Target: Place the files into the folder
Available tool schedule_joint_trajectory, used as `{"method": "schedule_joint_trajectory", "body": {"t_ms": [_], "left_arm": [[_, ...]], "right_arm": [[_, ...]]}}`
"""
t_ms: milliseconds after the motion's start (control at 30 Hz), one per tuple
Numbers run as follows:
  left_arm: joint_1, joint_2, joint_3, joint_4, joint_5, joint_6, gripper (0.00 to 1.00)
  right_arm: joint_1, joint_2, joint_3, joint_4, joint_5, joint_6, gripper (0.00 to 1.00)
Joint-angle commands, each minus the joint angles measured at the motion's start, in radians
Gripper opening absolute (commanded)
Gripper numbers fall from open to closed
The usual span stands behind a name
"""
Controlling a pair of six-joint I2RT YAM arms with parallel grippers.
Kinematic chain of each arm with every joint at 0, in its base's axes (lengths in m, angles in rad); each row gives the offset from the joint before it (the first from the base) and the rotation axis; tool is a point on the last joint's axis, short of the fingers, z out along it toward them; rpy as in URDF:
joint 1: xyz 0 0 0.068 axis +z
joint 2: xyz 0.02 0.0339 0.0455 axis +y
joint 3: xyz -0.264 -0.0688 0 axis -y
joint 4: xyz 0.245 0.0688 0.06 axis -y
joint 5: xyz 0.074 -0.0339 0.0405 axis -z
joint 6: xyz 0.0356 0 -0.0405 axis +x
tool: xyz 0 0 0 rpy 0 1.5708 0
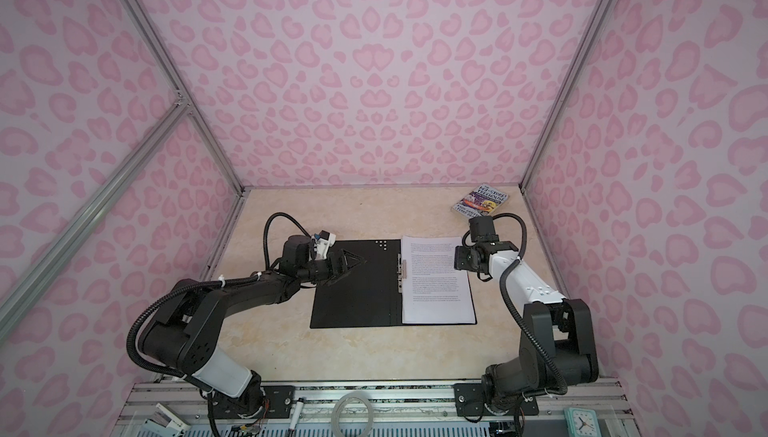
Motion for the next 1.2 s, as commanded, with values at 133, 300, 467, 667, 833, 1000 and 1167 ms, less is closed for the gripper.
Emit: {"method": "schedule_joint_trajectory", "body": {"t_ms": [133, 300, 467, 667, 833, 1000, 1167], "left_arm": [[-0.043, 0.091, 0.086, 0.040, 0.060, 0.027, 0.98], [-0.075, 0.198, 0.190, 0.032, 0.112, 0.002, 0.98], [-0.098, 0.332, 0.311, 0.013, 0.148, -0.023, 0.98], [-0.097, 0.466, 0.403, -0.028, 0.156, -0.050, 0.99], [-0.057, 0.488, 0.397, -0.059, 0.140, -0.039, 0.99], [0.005, 0.488, 0.382, -0.099, 0.151, -0.004, 0.99], [0.002, 0.443, 0.382, -0.118, 0.178, 0.009, 1.00]], "right_arm": [[-0.121, 0.020, -0.158, 0.241, -0.222, 0.159, 0.68], [-0.157, 0.022, -0.253, 0.401, -0.343, 0.234, 0.68], [-0.160, 0.090, -0.271, 0.487, -0.440, 0.275, 0.67], [-0.140, 0.115, -0.337, 0.636, -0.517, 0.383, 0.64], [-0.093, 0.129, -0.369, 0.720, -0.566, 0.428, 0.63], [-0.036, 0.159, -0.402, 0.835, -0.571, 0.502, 0.62], [-0.024, 0.201, -0.413, 0.935, -0.577, 0.549, 0.60]]}}
